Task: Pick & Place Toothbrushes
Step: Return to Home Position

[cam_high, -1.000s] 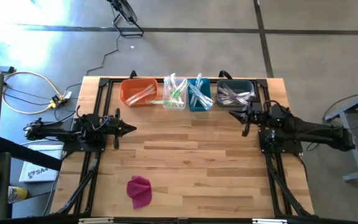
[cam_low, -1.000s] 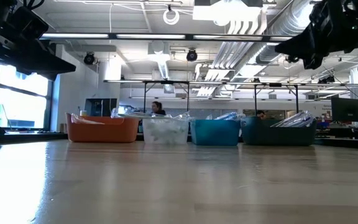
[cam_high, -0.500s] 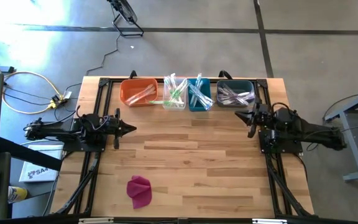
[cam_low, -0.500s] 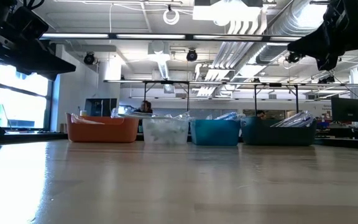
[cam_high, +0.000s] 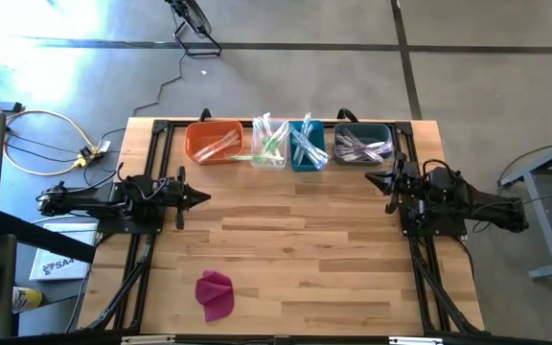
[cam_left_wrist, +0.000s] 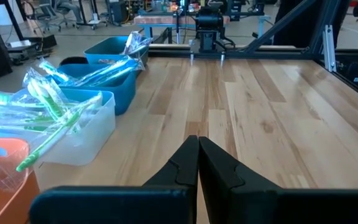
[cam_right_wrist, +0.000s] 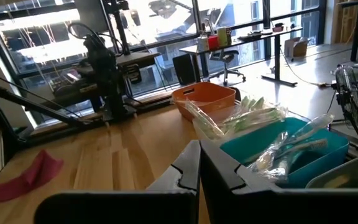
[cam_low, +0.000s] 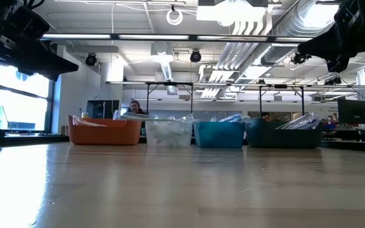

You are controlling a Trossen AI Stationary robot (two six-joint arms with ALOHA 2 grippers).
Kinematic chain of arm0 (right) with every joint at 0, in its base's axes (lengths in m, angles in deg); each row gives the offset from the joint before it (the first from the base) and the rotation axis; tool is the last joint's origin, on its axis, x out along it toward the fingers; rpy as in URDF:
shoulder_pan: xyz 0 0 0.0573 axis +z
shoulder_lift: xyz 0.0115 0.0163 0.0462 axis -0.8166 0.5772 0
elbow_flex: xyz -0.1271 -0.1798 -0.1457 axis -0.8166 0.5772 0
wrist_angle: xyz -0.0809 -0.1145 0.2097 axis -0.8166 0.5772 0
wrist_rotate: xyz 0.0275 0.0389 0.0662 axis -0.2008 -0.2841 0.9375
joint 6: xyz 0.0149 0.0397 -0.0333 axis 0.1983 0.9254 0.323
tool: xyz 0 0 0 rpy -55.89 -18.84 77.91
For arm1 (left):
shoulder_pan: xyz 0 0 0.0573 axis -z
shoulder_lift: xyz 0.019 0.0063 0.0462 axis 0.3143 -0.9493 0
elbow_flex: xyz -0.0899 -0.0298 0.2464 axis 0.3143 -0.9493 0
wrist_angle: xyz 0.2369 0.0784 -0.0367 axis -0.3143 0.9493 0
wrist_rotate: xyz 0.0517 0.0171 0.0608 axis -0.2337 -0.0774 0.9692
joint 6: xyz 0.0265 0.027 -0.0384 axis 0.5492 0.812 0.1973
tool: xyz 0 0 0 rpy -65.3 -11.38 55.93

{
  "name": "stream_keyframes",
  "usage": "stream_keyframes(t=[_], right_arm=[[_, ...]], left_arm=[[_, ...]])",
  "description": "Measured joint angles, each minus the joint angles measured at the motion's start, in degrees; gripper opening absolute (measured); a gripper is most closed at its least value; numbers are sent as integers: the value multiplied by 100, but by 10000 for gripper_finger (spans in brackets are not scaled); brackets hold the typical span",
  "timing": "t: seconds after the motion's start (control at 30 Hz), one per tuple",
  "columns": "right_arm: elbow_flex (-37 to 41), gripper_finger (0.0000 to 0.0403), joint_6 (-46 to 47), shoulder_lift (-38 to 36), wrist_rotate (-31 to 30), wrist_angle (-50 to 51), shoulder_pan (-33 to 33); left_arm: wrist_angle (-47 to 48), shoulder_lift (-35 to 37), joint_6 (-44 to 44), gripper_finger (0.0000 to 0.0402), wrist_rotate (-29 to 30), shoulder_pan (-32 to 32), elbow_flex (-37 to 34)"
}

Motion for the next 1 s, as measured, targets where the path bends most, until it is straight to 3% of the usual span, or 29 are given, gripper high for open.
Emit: stream_keyframes(t=[0.33,0.67,0.9,1.0], right_arm=[[88,2,-6,33,-153,373,0],[786,2,-23,26,-81,-327,0],[844,2,-224,61,934,-456,0],[844,2,-368,66,1076,-416,0]], left_arm=[[-7,1,0,6,-5,0,0],[-9,0,0,6,-3,0,2],[-9,1,0,6,-1,0,2],[-9,1,-2,6,2,0,2]])
